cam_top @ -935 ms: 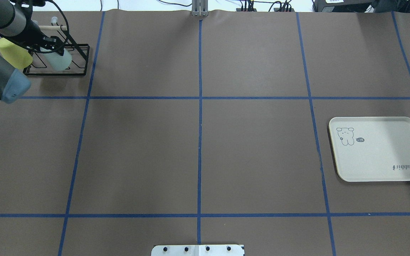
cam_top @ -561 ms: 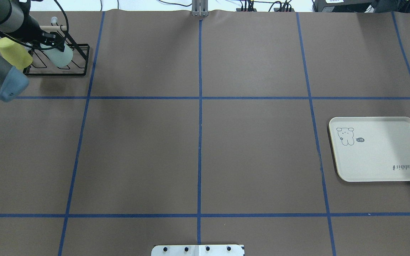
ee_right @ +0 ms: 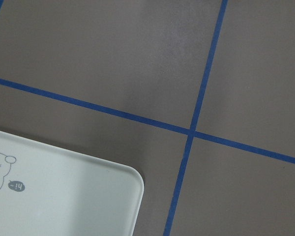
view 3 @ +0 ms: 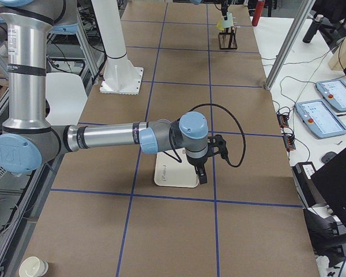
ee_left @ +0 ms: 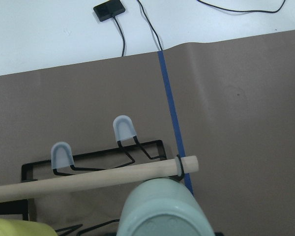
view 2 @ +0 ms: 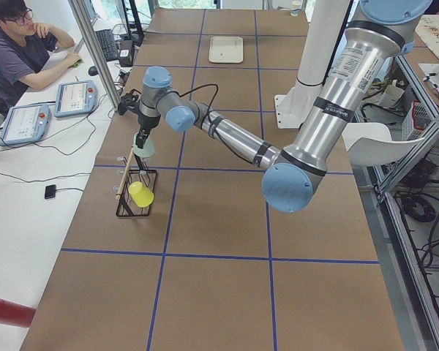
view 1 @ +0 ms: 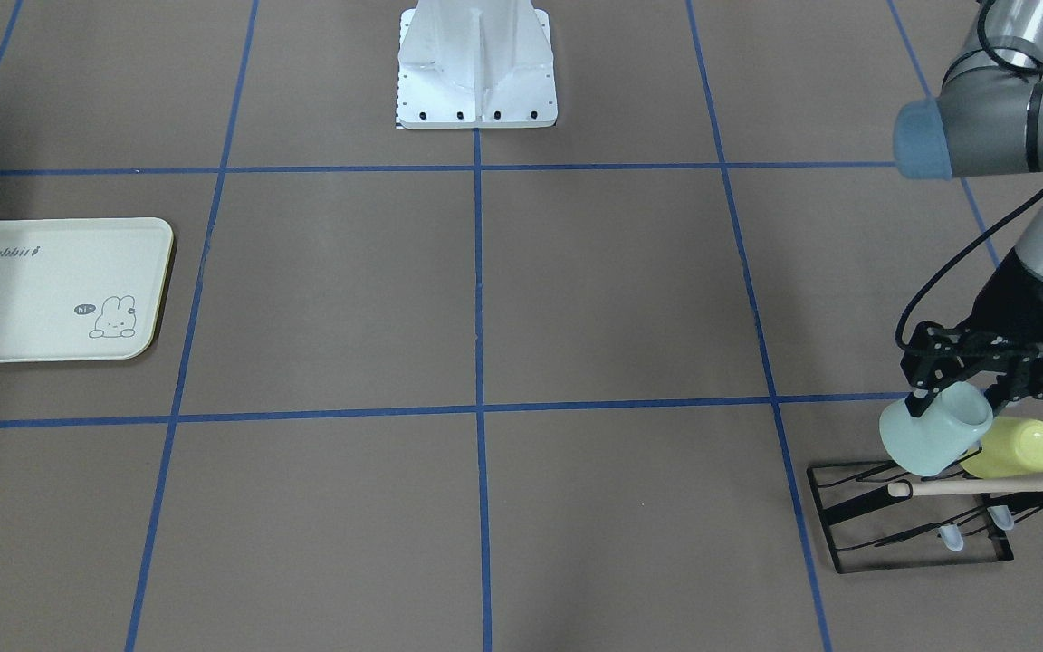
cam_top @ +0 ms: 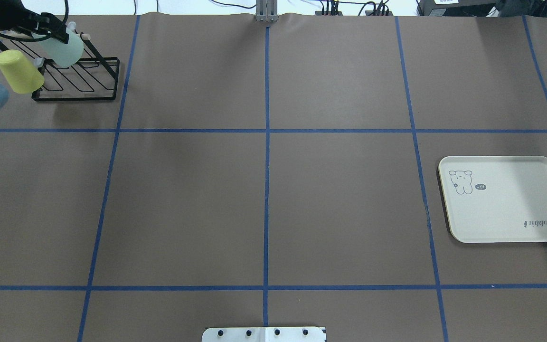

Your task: Left arm grabs green cup and hands to right arm on tray

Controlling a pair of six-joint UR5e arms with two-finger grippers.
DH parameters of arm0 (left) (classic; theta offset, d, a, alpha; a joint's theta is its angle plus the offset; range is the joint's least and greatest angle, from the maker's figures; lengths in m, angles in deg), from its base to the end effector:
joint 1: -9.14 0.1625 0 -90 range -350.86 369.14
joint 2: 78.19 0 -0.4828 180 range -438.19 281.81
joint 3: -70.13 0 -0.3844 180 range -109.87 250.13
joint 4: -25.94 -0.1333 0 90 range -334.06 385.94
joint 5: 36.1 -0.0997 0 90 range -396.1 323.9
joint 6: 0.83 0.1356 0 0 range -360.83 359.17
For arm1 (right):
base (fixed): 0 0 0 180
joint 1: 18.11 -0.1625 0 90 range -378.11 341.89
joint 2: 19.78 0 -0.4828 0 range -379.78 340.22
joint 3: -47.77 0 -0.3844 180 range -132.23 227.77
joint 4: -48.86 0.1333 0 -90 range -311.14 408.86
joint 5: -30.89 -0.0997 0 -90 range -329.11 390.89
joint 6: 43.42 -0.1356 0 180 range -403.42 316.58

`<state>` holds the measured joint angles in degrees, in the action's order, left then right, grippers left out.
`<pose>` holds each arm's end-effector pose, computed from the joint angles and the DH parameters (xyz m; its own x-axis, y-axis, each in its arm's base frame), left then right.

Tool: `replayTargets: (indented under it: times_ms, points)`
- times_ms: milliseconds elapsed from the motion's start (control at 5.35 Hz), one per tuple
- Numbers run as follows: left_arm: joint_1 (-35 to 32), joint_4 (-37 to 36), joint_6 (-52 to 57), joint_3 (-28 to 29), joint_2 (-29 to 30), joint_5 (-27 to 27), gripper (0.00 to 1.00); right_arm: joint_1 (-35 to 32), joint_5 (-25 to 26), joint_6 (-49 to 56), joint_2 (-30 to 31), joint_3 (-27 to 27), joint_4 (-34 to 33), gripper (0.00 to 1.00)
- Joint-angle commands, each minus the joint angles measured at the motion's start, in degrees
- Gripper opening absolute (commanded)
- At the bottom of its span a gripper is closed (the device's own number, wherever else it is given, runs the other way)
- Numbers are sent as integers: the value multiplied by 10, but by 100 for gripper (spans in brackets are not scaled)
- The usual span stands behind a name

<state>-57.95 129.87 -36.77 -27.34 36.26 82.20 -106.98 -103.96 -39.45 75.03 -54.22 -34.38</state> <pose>0.2016 -0.6543 0.4104 0.7086 0.1546 -0.6885 0.1788 0.9045 0.3871 0.0286 -0.4615 0.6648 0.7024 -0.2506 0.6662 0.0679 0.9553 0.2877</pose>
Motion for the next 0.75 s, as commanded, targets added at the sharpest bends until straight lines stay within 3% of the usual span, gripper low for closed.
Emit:
replayTargets:
  times_ms: [0, 187, 561]
  points:
    - [-4, -48, -24, -75, -13, -2, 2, 4, -39, -72, -5, -1, 12, 100]
    - [0, -24, -91, -75, -13, -2, 3, 11, -64, -159, -8, 3, 89, 100]
    - [30, 48, -222, -71, -12, -2, 3, 67, -58, -417, -10, 4, 269, 100]
